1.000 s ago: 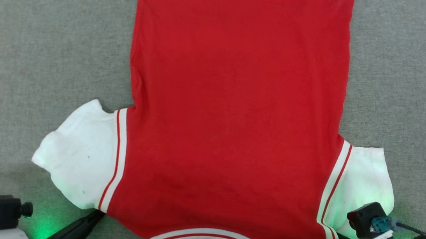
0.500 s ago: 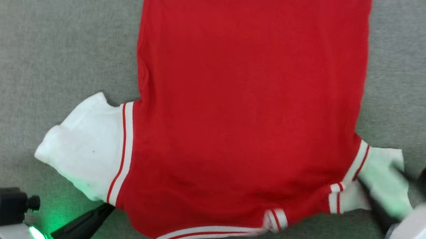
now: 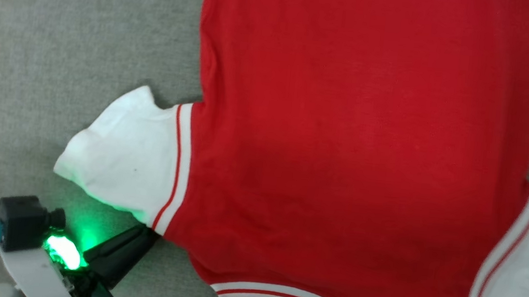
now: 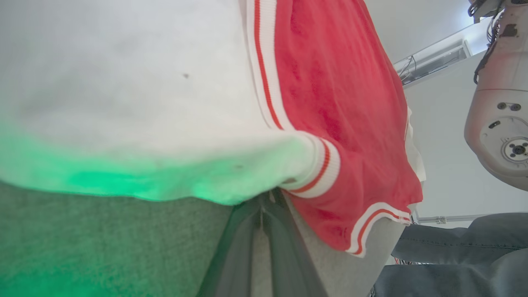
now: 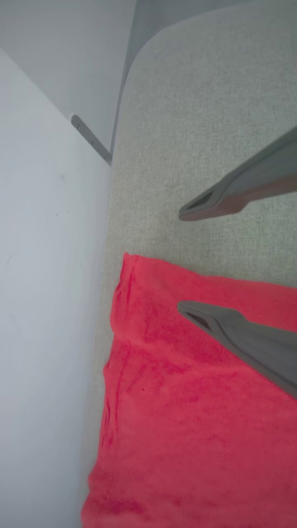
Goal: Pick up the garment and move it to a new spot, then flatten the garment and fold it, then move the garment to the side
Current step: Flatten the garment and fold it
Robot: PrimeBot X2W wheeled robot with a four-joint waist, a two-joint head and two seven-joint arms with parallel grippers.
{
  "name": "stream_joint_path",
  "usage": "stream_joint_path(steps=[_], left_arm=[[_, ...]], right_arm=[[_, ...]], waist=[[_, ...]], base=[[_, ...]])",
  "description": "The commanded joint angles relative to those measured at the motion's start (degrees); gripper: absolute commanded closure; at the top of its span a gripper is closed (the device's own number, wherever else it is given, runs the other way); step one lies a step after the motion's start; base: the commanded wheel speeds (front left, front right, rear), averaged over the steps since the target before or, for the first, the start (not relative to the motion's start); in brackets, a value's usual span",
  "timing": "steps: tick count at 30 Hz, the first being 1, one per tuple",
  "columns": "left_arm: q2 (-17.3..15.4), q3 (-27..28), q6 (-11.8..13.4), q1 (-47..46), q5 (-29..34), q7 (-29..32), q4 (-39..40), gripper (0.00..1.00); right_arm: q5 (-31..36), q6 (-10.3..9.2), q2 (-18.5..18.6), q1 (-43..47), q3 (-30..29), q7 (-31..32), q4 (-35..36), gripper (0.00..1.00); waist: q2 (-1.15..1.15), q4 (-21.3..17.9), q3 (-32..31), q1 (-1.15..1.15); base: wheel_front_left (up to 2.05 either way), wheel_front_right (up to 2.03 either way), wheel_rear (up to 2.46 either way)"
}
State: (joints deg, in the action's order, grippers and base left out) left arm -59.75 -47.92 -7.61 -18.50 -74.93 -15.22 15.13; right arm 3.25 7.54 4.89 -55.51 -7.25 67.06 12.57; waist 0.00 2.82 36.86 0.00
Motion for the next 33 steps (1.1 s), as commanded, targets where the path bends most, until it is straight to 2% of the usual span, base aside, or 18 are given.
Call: stream_joint_path(steps=[1,6,8,14,20,21,23,24,31,33], left_arm=[[1.15,-0.62,0.27,-1.95,-0.15,0.2,-2.37,1.0],[1.64,-2.97,0.65,-4.57,-0.02,0.41,-3.54,1.0],[1.89,-3.63,0.71,-5.69,-0.02,0.52,-3.78,1.0],[1.59,-4.94,1.09,-7.58,-0.44,0.57,-5.11,1.0],[1.3,-5.24,1.29,-7.98,-0.55,0.67,-5.41,1.0],[1.23,-5.15,1.29,-7.97,-0.58,0.67,-5.47,1.0],[1.26,-4.93,1.3,-8.03,-0.62,0.67,-5.54,1.0],[1.36,-4.63,1.3,-8.06,-0.63,0.67,-5.59,1.0],[1.54,-1.14,1.29,-6.77,-1.37,0.32,-5.03,1.0],[1.53,0.07,1.24,-5.95,-1.75,0.24,-4.46,1.0]], right_arm=[[3.12,-0.1,-0.19,-3.63,-2.26,2.33,-2.89,0.0],[8.77,-0.1,0.97,-10.71,-5.66,10.4,-7.63,0.0],[9.69,-0.1,1.28,-12.36,-6.78,11.8,-7.85,0.0],[11.51,-0.1,2.35,-14.39,-8.25,10.28,-8.24,0.0],[12.52,-0.1,0.59,-12.56,-10.49,8.53,-10.17,0.0],[12.59,-0.1,0.25,-12.41,-10.5,8.25,-10.22,0.34],[11.83,-0.1,-0.47,-11.85,-10.74,7.59,-10.44,0.91],[11.26,-0.09,-0.86,-11.86,-11.26,6.98,-10.39,1.0],[8.79,-0.1,-1.48,-9.02,-11.15,5.44,-10.82,1.0],[7.0,-0.1,-0.42,-7.51,-10.36,5.07,-10.68,1.0]], waist=[[0.0,4.92,5.15,0.0],[0.0,7.39,7.86,0.0],[0.0,8.32,8.63,0.0],[0.0,9.21,10.4,0.0],[0.0,8.73,11.04,0.0],[0.0,8.61,11.03,0.0],[0.0,8.36,10.73,0.0],[0.0,8.23,10.43,0.0],[0.0,6.36,5.91,0.0],[0.0,5.44,3.99,0.0]], base=[[0.0,0.0,0.0],[0.0,0.0,0.0],[0.0,0.0,0.0],[0.0,0.0,0.0],[0.0,0.0,0.0],[0.0,0.0,0.0],[0.0,0.0,0.0],[0.0,0.0,0.0],[0.0,0.0,0.0],[0.0,0.0,0.0]])
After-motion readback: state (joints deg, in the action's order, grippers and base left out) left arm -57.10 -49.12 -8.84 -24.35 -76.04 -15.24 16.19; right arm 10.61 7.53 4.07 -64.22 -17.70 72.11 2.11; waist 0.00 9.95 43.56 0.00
